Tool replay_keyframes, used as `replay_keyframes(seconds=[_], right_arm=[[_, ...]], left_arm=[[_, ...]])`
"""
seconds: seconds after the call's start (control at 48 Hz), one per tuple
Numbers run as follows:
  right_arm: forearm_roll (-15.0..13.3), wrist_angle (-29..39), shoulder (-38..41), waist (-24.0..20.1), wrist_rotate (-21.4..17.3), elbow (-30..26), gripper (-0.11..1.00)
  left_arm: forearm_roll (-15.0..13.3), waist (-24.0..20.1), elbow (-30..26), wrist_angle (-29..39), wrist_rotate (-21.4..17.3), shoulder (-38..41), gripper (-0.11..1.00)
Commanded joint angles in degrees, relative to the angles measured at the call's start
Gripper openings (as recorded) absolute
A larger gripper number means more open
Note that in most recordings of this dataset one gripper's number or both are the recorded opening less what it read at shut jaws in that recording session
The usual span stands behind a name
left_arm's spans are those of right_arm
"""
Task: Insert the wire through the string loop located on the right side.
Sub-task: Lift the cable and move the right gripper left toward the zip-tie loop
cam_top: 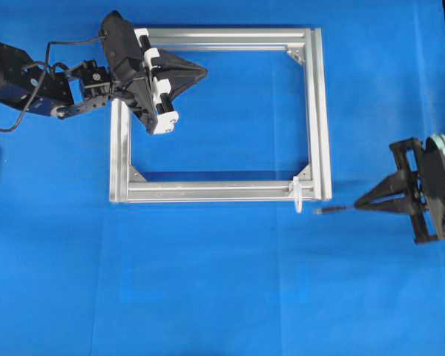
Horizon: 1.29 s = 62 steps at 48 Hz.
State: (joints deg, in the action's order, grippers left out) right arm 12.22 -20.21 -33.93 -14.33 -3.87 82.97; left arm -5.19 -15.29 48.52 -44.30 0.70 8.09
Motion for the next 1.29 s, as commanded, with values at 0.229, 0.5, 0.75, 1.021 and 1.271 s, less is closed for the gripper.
replay_keyframes(seconds=[0.229, 0.5, 0.75, 1.021, 1.271], right_arm=[[0.09, -0.44, 0.00, 4.04, 0.88, -0.44, -0.04], [0.09, -0.53, 0.00, 4.04, 0.88, -0.53, -0.04], [0.09, -0.53, 0.00, 4.04, 0.88, -0.53, -0.04], [0.09, -0.53, 0.00, 4.04, 0.88, -0.53, -0.04], [0.09, -0.53, 0.00, 4.04, 0.88, -0.53, -0.04]], left_arm=[[0.26, 0.44, -0.88, -0.62, 0.09, -1.76, 0.00], [0.26, 0.53, -0.97, -0.62, 0.09, -1.76, 0.00], [0.26, 0.53, -0.97, -0.62, 0.09, -1.76, 0.00], [0.26, 0.44, -0.97, -0.62, 0.09, -1.76, 0.00], [0.26, 0.44, -0.97, -0.62, 0.00, -1.76, 0.00]])
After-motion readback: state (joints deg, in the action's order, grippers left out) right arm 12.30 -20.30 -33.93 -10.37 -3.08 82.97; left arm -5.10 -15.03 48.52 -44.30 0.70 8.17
